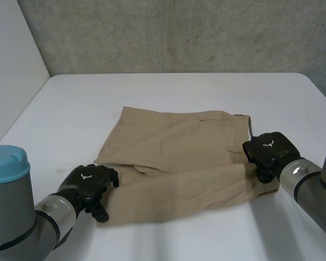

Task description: Fold the shorts.

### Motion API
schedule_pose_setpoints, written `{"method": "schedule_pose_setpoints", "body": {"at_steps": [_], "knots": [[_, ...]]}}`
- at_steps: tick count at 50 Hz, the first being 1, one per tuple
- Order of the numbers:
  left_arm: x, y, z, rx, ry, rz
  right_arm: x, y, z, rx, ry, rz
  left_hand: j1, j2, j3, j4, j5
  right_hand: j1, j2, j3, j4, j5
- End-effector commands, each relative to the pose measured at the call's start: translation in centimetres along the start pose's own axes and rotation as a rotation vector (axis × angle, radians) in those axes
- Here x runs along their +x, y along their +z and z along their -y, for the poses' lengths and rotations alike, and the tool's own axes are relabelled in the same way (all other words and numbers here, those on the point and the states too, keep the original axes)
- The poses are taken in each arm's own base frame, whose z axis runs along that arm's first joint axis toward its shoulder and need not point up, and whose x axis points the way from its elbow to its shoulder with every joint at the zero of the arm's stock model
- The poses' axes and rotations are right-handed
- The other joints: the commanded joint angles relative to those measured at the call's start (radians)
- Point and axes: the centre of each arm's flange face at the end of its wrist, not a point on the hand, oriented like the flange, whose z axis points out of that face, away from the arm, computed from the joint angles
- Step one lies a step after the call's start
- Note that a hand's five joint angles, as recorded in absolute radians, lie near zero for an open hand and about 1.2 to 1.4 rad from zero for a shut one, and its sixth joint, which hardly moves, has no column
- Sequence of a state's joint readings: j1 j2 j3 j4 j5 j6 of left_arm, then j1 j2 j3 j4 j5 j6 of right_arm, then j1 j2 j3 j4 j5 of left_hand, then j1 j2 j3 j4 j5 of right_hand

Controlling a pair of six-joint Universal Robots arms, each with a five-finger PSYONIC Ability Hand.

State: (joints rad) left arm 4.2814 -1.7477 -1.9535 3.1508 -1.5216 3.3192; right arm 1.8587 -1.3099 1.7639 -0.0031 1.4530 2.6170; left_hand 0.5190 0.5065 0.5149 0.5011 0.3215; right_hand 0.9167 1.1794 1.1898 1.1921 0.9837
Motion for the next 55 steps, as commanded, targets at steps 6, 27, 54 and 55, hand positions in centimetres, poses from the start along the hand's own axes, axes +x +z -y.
{"method": "schedule_pose_setpoints", "body": {"at_steps": [6, 27, 54, 55], "knots": [[0.1, 0.7, -0.4, -0.015, 0.001, -0.007, -0.1, 0.0, -0.4, -0.004, 0.001, -0.007, 0.557, 0.57, 0.561, 0.575, 0.58, 0.48, 0.217, 0.206, 0.204, 0.238], [1.3, 0.6, 0.9, 0.051, 0.035, -0.041, -0.1, 0.0, 0.2, 0.024, -0.004, 0.005, 0.877, 0.89, 0.881, 0.895, 0.9, 0.48, 0.217, 0.206, 0.204, 0.238], [-1.7, 15.8, 13.5, 0.526, 0.268, 0.128, 4.4, 11.3, 5.8, 0.279, -0.102, -0.183, 0.877, 0.89, 0.881, 0.895, 0.9, 0.48, 0.217, 0.206, 0.204, 0.238], [-2.0, 17.7, 13.9, 0.586, 0.297, 0.159, 4.7, 12.1, 6.0, 0.299, -0.103, -0.203, 0.877, 0.89, 0.881, 0.895, 0.9, 0.48, 0.217, 0.206, 0.204, 0.238]]}}
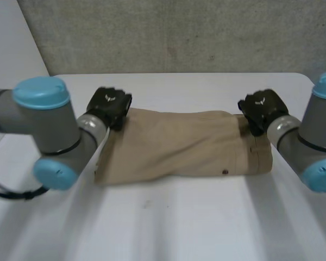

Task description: Fold the shorts.

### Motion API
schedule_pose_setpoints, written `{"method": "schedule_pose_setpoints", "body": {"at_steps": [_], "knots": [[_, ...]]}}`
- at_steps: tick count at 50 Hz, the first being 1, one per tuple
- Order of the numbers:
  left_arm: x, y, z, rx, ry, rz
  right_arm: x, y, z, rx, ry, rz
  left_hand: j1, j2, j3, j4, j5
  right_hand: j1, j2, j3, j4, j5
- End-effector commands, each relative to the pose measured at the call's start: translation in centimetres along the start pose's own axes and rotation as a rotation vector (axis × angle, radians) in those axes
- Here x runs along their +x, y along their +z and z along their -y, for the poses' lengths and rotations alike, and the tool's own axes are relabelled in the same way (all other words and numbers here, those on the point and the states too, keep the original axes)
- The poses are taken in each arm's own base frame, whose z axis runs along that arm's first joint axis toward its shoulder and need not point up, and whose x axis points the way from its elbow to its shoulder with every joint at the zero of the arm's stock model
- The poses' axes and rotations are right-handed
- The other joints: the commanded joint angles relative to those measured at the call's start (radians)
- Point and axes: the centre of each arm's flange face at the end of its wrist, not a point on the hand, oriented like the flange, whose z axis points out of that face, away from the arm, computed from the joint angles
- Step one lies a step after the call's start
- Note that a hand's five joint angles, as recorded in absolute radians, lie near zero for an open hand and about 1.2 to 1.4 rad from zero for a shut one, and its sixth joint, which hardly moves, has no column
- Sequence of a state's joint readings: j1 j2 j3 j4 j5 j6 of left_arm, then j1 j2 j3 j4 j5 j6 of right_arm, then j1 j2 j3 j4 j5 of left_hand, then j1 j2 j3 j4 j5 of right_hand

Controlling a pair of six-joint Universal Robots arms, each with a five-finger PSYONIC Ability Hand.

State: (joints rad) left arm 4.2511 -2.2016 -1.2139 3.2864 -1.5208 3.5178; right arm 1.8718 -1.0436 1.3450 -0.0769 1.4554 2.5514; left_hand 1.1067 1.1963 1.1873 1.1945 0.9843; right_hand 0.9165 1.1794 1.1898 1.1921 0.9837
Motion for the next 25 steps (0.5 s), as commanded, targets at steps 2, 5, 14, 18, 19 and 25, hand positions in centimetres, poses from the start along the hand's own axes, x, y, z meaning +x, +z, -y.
{"method": "schedule_pose_setpoints", "body": {"at_steps": [2, 5, 14, 18, 19, 25], "knots": [[-0.2, 6.9, -0.5, 0.205, 0.104, 0.09, 1.1, 5.6, 0.0, 0.119, -0.012, -0.111, 0.29, 0.2, 0.209, 0.202, 0.237, 0.48, 0.217, 0.206, 0.204, 0.238], [-0.2, 8.9, -1.1, 0.259, 0.137, 0.115, 1.1, 7.1, -0.4, 0.149, -0.017, -0.135, 0.29, 0.2, 0.209, 0.202, 0.237, 0.48, 0.217, 0.206, 0.204, 0.238], [-1.1, 12.4, -5.1, 0.285, 0.155, 0.109, -0.6, 12.0, -3.7, 0.173, -0.034, -0.157, 0.29, 0.2, 0.209, 0.202, 0.237, 0.48, 0.217, 0.206, 0.204, 0.238], [-0.3, 12.4, -5.9, 0.294, 0.16, 0.057, -1.3, 12.8, -4.3, 0.172, -0.059, -0.152, 0.29, 0.2, 0.209, 0.202, 0.237, 0.48, 0.217, 0.206, 0.204, 0.238], [0.0, 12.5, -6.2, 0.302, 0.163, 0.039, -1.3, 13.1, -4.4, 0.171, -0.072, -0.159, 0.29, 0.2, 0.209, 0.202, 0.237, 0.437, 0.174, 0.164, 0.162, 0.195], [0.1, 12.8, -6.0, 0.365, 0.175, 0.047, -1.2, 13.5, -4.2, 0.181, -0.092, -0.173, -0.437, -0.527, -0.517, -0.525, -0.489, -0.742, -1.005, -1.015, -1.018, -0.984]]}}
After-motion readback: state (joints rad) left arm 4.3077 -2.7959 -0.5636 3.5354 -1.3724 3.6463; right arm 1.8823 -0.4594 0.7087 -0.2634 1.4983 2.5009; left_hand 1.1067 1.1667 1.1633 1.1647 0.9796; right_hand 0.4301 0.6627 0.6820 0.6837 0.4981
